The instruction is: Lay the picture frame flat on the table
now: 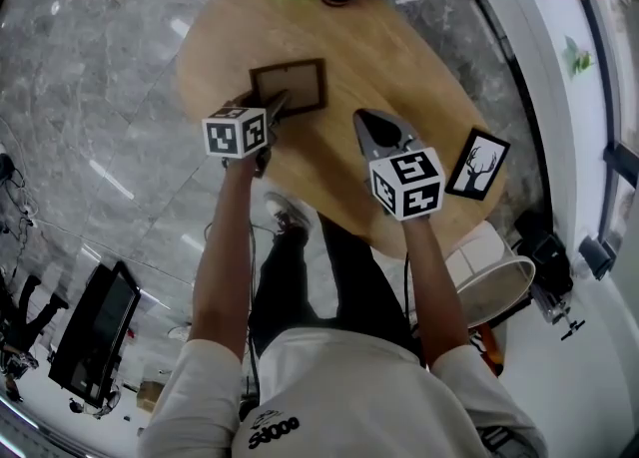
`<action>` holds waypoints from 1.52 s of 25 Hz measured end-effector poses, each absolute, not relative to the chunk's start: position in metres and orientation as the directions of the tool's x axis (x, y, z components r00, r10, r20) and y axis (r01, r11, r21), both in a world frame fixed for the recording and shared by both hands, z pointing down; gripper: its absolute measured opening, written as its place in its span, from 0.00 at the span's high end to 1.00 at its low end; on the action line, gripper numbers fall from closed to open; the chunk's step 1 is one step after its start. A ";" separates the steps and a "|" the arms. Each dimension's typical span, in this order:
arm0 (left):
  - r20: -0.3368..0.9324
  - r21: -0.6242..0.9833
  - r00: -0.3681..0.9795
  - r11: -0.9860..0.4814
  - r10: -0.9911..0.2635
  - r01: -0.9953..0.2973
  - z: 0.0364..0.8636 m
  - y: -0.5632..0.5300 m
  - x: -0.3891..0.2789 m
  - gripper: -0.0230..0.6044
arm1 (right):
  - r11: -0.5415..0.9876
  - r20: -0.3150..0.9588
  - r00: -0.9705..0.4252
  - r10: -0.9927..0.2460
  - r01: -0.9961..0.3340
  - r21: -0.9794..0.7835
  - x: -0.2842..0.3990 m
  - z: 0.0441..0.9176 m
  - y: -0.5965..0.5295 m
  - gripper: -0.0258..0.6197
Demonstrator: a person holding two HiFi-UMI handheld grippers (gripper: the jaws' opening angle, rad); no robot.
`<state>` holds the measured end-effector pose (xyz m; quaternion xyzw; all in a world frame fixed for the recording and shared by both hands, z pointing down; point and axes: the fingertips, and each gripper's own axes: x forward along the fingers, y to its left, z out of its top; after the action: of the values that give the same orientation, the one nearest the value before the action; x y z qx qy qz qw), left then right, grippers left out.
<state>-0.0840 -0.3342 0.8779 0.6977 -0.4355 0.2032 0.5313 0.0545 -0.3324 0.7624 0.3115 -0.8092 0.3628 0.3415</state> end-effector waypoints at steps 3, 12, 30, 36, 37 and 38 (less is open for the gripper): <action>0.763 0.518 0.496 -0.066 -0.414 -0.853 0.883 -0.335 -0.089 0.61 | 0.549 0.780 -0.579 -0.239 -0.743 -0.383 0.051 0.766 -0.329 0.96; 0.785 0.488 0.449 -0.020 -0.427 -0.873 0.896 -0.330 -0.098 0.53 | 0.536 0.783 -0.576 -0.235 -0.749 -0.390 0.049 0.771 -0.332 0.96; 0.819 0.426 0.398 -0.027 -0.413 -0.904 0.898 -0.306 -0.123 0.47 | 0.546 0.783 -0.579 -0.228 -0.742 -0.390 0.034 0.769 -0.323 0.96; 0.833 0.395 0.384 -0.057 -0.399 -0.917 0.898 -0.305 -0.122 0.42 | 0.546 0.784 -0.580 -0.223 -0.740 -0.392 0.027 0.768 -0.319 0.96; 0.838 0.384 0.376 -0.060 -0.395 -0.921 0.899 -0.304 -0.123 0.41 | 0.546 0.784 -0.579 -0.223 -0.740 -0.391 0.027 0.768 -0.318 0.96; 0.844 0.373 0.366 -0.062 -0.391 -0.926 0.899 -0.303 -0.124 0.41 | 0.546 0.785 -0.578 -0.223 -0.741 -0.391 0.027 0.768 -0.317 0.96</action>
<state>-0.1241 -0.3028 0.8995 0.6732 -0.4889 0.2788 0.4796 0.0270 -0.3175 0.7684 0.2986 -0.8070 0.3711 0.3491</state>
